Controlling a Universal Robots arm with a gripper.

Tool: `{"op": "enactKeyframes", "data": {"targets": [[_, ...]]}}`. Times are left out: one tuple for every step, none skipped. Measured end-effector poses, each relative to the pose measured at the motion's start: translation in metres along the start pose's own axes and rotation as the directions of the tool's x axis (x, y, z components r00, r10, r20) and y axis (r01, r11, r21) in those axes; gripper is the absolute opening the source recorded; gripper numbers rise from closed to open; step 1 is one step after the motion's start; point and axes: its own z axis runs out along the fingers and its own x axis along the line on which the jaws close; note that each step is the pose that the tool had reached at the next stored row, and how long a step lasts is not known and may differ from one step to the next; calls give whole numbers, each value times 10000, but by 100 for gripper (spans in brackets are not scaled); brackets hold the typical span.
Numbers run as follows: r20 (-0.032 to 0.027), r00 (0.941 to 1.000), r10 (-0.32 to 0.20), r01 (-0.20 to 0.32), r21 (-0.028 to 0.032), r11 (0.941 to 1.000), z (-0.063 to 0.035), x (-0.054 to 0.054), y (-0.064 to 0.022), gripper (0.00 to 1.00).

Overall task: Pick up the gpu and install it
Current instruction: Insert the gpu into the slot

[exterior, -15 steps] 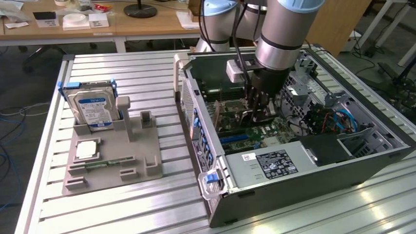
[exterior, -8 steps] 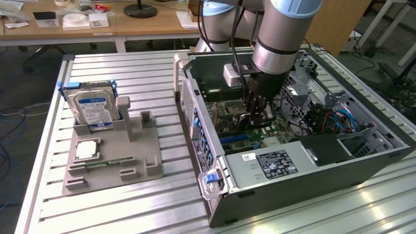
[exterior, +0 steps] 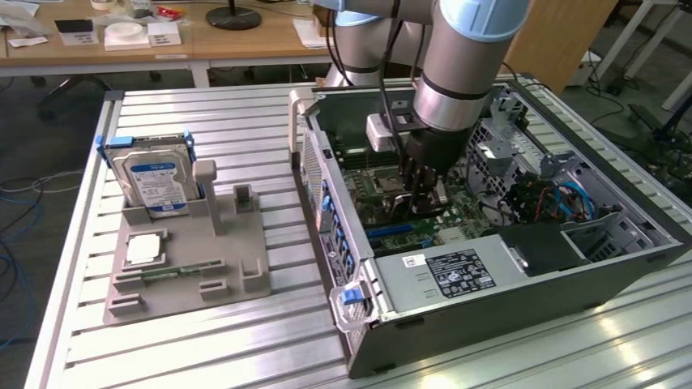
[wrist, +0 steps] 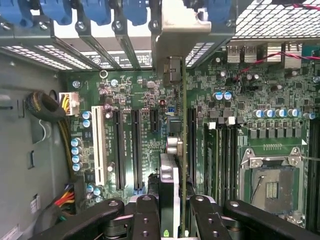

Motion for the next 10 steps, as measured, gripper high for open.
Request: {"op": "enactKeyframes", "data": {"targets": [[0,10000,0,0,0,10000,6,0,6,28],[-1,10000,0,0,-1,10000,10,1,13,28],[-1,10000,0,0,-1,10000,12,2,24,28],[0,10000,0,0,0,10000,16,2,38,28],[1,10000,0,0,0,10000,20,3,52,28],[0,10000,1,-1,0,10000,23,4,63,28],[0,10000,1,-1,0,10000,28,4,71,28],[1,10000,1,-1,0,10000,33,4,75,28],[0,10000,0,0,0,10000,35,4,77,28],[-2,10000,-1,1,-1,10000,34,5,77,28]]}}
